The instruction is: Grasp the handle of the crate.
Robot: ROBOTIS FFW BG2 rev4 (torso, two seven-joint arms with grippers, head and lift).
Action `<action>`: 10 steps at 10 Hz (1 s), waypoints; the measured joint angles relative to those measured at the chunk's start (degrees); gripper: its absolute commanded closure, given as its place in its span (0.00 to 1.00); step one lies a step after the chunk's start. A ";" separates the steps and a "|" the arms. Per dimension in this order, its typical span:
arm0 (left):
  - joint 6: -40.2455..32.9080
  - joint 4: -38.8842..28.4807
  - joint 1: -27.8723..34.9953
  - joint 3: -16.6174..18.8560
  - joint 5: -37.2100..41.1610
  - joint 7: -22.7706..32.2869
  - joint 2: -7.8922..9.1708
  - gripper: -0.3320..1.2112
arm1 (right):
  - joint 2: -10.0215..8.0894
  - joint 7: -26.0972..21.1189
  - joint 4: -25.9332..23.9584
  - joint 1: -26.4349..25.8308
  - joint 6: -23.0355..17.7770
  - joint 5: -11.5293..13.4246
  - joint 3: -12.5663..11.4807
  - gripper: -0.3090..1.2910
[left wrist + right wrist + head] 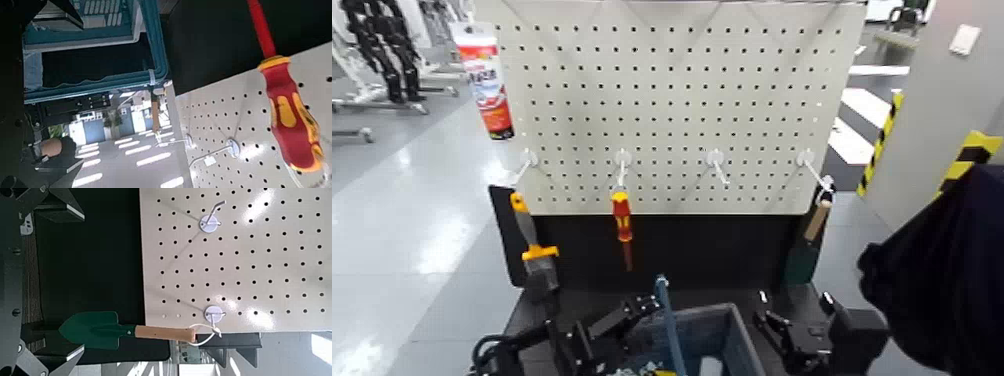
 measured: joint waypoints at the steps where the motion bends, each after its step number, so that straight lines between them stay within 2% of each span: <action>1: 0.20 1.75 -1.03 -1.15 0.73 -0.65 0.18 0.30 | -0.01 0.00 0.01 0.00 -0.11 -0.06 -0.02 0.28; 2: 0.27 3.12 -1.85 -2.20 1.55 -0.84 0.35 0.34 | -0.06 0.00 0.02 -0.02 -0.19 -0.08 -0.04 0.28; 3: 0.20 4.34 -2.55 -3.31 2.61 -1.24 0.58 0.48 | -0.08 0.00 0.02 -0.03 -0.29 -0.09 -0.04 0.28; 4: 0.17 5.23 -3.12 -4.19 3.41 -1.65 0.75 0.73 | -0.09 0.00 0.02 -0.03 -0.42 -0.14 -0.04 0.28; 5: 0.17 5.74 -3.30 -4.57 4.00 -1.72 0.81 0.77 | -0.10 0.00 0.02 -0.04 -0.49 -0.17 -0.07 0.28; 7: 0.17 6.40 -3.23 -4.71 4.42 -1.86 0.72 0.93 | -0.17 0.04 0.02 -0.04 -0.50 -0.31 -0.10 0.28; 10: 0.01 6.62 -2.73 -4.43 4.46 -2.07 0.35 0.95 | -0.18 0.09 0.01 -0.04 -0.50 -0.50 -0.12 0.28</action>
